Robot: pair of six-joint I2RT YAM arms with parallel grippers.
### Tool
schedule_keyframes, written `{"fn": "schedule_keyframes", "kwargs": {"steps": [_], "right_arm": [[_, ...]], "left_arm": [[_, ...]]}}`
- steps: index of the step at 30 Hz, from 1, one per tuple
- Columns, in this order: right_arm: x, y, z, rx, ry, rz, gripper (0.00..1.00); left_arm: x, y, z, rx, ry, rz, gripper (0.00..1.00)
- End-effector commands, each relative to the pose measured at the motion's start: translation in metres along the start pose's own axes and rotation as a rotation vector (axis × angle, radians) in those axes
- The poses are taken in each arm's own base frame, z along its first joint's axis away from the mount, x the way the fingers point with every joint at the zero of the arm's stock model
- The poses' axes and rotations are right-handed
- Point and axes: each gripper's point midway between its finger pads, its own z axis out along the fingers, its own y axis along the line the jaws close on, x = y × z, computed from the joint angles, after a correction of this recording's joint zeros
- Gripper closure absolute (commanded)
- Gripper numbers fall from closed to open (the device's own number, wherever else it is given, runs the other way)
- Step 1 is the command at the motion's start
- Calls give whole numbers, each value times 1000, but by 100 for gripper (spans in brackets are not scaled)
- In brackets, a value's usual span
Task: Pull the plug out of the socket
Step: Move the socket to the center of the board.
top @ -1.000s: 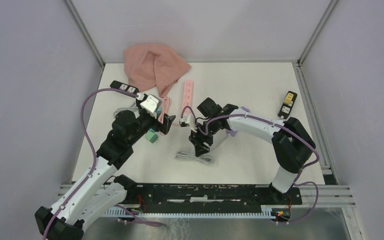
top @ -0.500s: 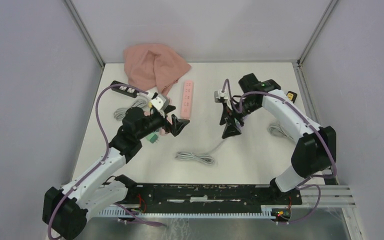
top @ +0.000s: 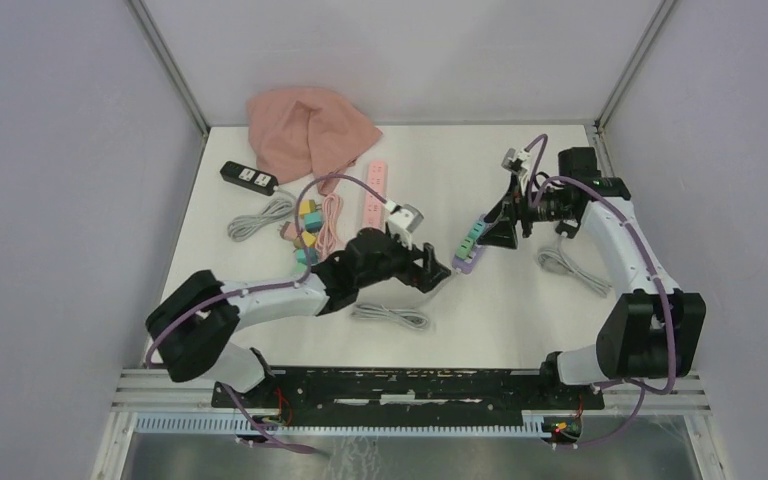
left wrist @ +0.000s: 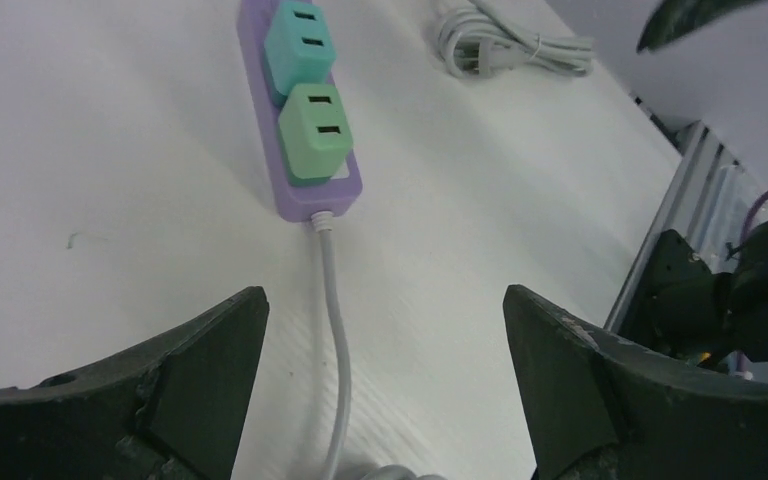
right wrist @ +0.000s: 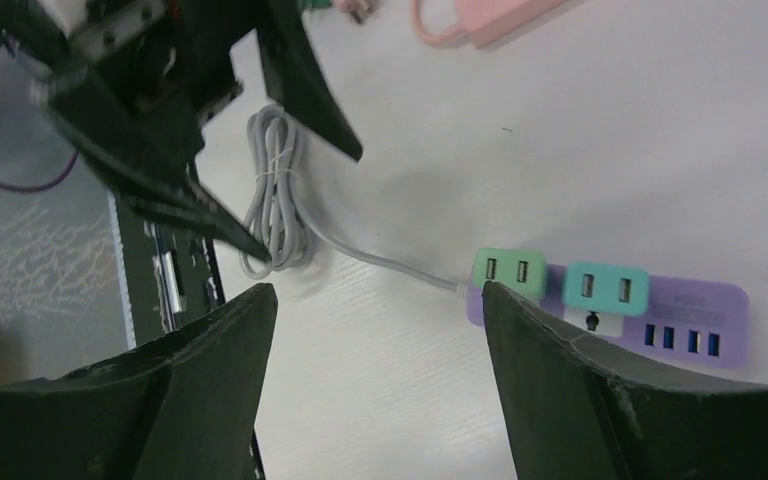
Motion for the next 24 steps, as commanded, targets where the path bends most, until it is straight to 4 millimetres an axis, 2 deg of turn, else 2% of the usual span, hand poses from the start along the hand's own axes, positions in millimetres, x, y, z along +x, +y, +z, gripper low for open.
{"fn": "schedule_keyframes", "kwargs": {"steps": [1,4,9,13,18,24], "right_arm": [[-27,-17,-22,86,-154,49,19],[-28,-27,-32,133,-192,85,19],[-27,-34,-39,160,-203,110,19],[-27,-36,-40,163,-203,121,19],[-26,-36,-40,157,-205,126,19],[-25,-37,-40,157,-205,131,19]], "left_arm": [[-19,6,37,-256,-141,59,5],[-8,14,63,-392,-79,63,3],[23,16,95,-411,62,113,0],[35,17,109,-395,91,134,0],[44,9,126,-347,113,125,4],[55,8,137,-347,134,129,5]]}}
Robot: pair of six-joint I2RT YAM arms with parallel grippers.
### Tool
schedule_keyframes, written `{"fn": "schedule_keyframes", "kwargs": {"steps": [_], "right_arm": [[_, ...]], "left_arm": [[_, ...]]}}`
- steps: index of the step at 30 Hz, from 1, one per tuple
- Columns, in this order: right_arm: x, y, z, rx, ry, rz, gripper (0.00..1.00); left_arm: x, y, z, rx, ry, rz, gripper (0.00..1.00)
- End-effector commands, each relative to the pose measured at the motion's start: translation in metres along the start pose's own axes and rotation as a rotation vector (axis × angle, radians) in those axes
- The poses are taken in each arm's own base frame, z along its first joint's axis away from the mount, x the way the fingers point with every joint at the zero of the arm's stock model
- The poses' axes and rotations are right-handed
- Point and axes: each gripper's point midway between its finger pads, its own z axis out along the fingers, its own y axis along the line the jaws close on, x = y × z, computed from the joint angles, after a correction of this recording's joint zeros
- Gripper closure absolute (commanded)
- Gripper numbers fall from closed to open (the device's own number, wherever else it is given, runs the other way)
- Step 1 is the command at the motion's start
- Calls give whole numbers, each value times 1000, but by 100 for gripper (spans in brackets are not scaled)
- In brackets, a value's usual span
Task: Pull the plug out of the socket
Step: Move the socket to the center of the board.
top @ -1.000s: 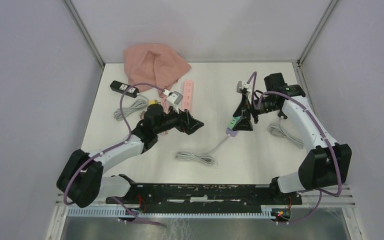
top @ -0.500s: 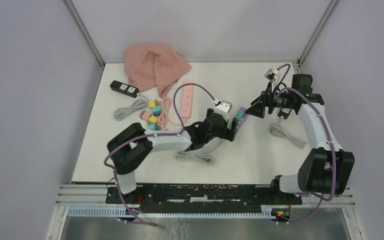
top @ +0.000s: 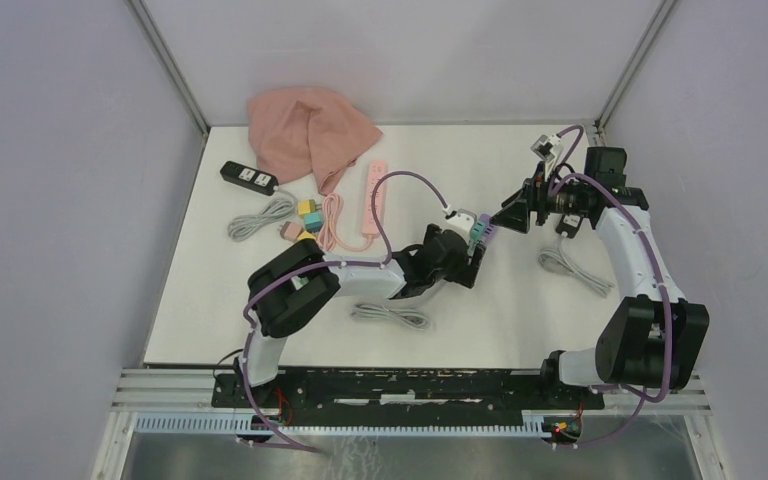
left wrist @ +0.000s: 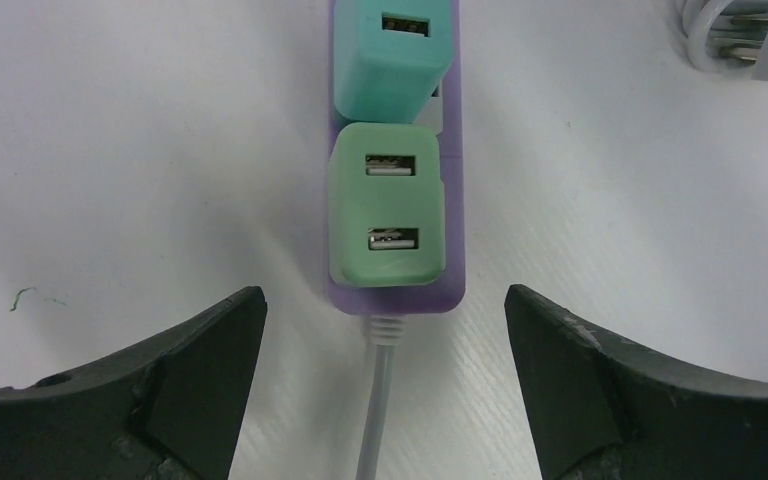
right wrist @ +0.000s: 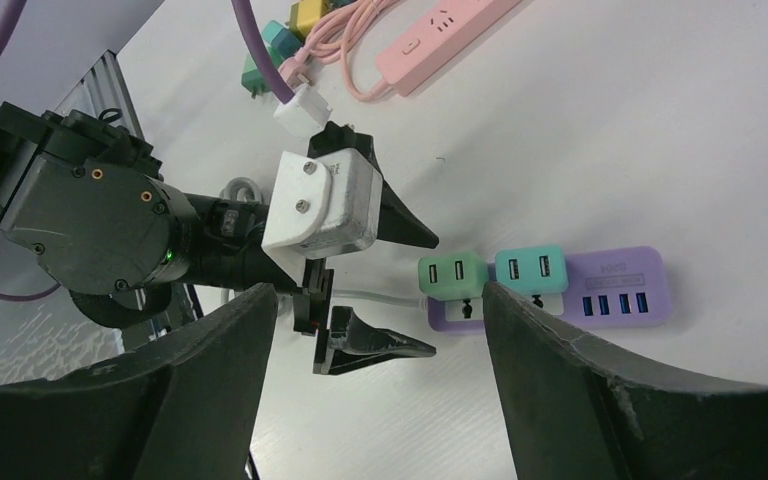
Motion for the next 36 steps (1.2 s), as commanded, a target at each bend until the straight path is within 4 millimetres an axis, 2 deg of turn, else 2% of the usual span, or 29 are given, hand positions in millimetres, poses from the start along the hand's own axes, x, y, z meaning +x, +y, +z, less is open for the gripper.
{"fn": "schedule_keyframes", "kwargs": {"steps": [1,2,5,8,11,12,14,18,23,27,29,33,36], "right_arm": [[-10,7,-3,-29,-36,-30,19],[-10,7,-2,-29,-35,-29,19],[-9,7,-2,-36,-34,-20,19],[-9,8,-1,-47,-34,-14,19],[-9,9,-1,-51,-34,-15,19],[-9,9,-2,-51,-33,-13,19],[-9,9,-2,-53,-33,-16,19],[-7,11,-2,-61,-29,-18,19],[0,14,-3,-77,-12,-65,20],[14,17,-6,-81,36,-144,21],[26,24,-7,-117,55,-223,21],[59,53,-10,-268,59,-479,10],[85,75,-8,-399,81,-651,3]], "left_arm": [[-16,-15,7,23,-40,10,5],[-14,-13,10,13,-34,14,6],[-7,-14,20,1,-3,29,20],[-7,-15,26,-6,12,45,21],[-4,-12,29,-21,27,83,32],[-4,-11,29,-20,32,104,38],[-1,-9,26,-10,43,163,57],[0,-10,9,70,34,311,69],[13,-10,-27,249,-1,563,72],[52,-14,-61,518,45,706,72],[72,-9,-77,623,88,733,71],[96,4,-87,724,210,731,68],[105,8,-83,726,269,731,59]]}}
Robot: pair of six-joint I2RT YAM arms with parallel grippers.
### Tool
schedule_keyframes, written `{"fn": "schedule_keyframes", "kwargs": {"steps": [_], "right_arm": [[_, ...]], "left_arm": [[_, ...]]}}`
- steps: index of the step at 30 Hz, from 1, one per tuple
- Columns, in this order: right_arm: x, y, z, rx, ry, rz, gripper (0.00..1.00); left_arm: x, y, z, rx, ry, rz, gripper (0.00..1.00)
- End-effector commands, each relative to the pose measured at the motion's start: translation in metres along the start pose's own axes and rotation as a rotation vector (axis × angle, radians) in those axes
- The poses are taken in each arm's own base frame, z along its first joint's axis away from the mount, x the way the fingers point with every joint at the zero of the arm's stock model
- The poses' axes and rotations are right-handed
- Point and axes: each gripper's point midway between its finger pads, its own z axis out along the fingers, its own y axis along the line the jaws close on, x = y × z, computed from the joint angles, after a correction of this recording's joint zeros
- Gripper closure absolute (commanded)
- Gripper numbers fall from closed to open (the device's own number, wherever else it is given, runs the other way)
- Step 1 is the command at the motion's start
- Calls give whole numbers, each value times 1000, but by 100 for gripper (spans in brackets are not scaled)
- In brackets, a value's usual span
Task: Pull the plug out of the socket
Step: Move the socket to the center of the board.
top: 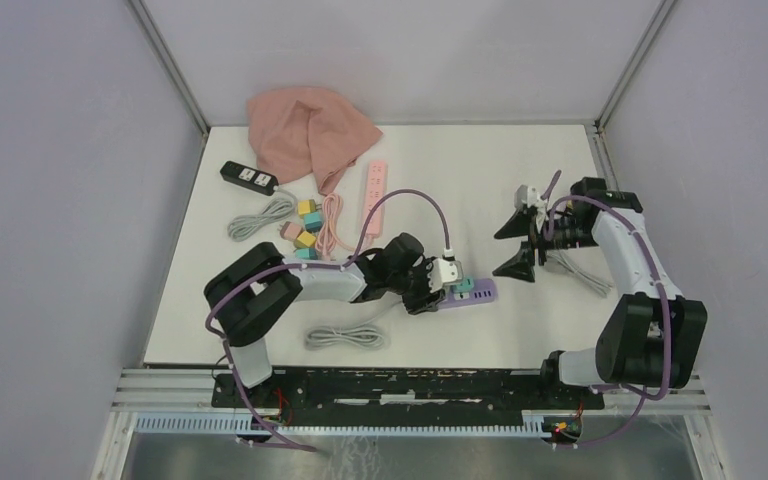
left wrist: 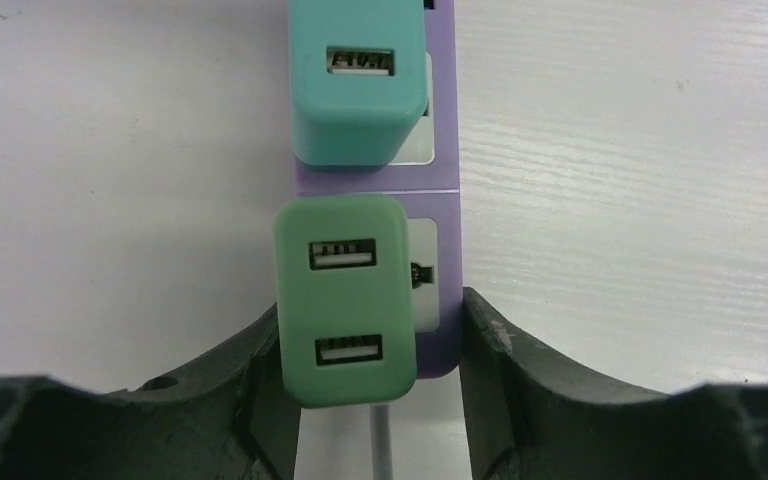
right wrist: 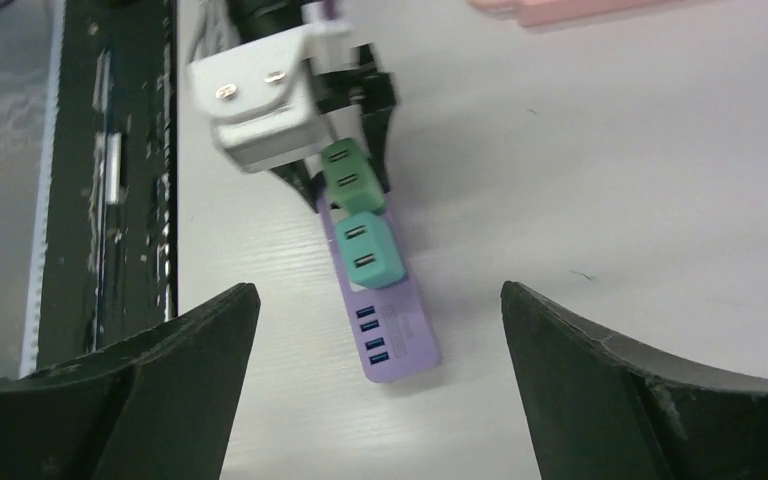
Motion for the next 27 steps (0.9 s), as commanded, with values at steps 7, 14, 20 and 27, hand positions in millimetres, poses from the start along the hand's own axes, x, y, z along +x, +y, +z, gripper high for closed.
{"fn": "schedule_keyframes", "kwargs": {"steps": [7,14,20,27], "right_arm": [[28,59,20,-288,48,-330,4],[42,53,29,-291,134,-332,8],[49,47,39,-268,210,-326,11],[54,44,49,-267,251,-335,14]], "left_arm": [[-11,6,-18,38,-78,-31,7],[-44,17,-54,-70,-240,-56,1],[-83,27,-110,-208,-504,-126,1],[-107,16,-155,-213,-767,-180,1]]}}
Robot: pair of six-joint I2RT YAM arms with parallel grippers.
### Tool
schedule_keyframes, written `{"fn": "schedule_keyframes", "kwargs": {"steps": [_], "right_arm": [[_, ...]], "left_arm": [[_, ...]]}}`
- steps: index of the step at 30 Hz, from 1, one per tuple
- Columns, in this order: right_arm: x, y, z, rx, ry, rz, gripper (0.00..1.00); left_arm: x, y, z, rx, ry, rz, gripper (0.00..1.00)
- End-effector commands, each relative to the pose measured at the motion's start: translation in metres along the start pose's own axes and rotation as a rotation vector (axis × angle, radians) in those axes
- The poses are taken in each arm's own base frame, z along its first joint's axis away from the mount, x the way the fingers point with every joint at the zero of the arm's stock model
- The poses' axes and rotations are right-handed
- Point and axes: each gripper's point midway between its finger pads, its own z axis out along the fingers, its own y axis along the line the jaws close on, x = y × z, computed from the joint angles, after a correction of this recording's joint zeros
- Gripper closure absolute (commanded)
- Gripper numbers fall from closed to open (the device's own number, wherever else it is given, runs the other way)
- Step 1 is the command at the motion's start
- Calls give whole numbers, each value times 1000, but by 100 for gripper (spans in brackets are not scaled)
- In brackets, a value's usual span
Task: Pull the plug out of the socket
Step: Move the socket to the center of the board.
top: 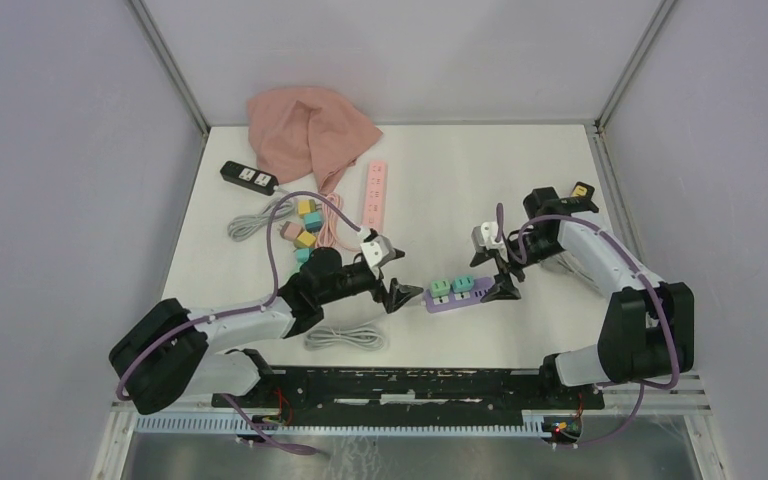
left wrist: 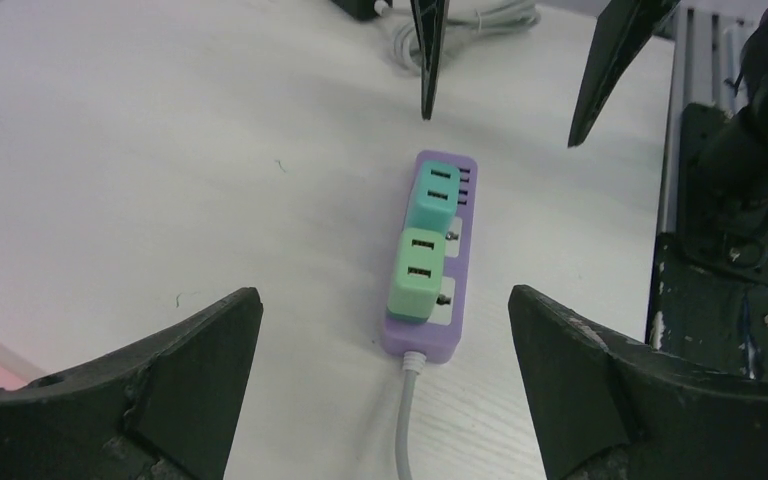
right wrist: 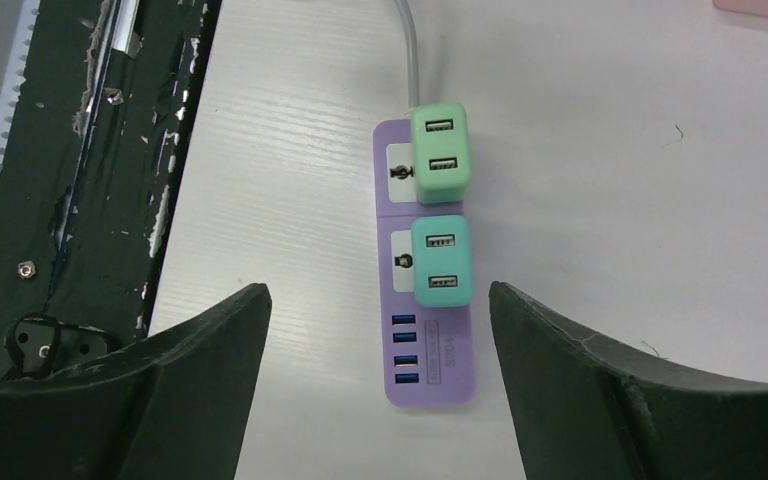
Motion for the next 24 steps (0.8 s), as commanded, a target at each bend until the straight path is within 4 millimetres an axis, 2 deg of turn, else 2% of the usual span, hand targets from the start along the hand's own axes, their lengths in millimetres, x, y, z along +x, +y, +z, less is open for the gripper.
{"fn": "schedule_keyframes", "kwargs": {"steps": [1,4,11,18,24], "right_arm": [[-2,-8,4,30,27,-19,14],[3,-9,8,29,61,-21,15],[5,-10,14,20,86,-16,15],[7,-9,20,6,108,-19,15],[10,-10,24,0,129,-21,15]], "left_arm": [[-54,-8,-3,42,-214,-69,1],[-54,-18,-1,102,-203,-92,2],[-73,-16,-7,80,-345,-140,2],[-61,-21,7,131,-306,-187,3],[-52,-17,11,114,-284,-209,4]]}}
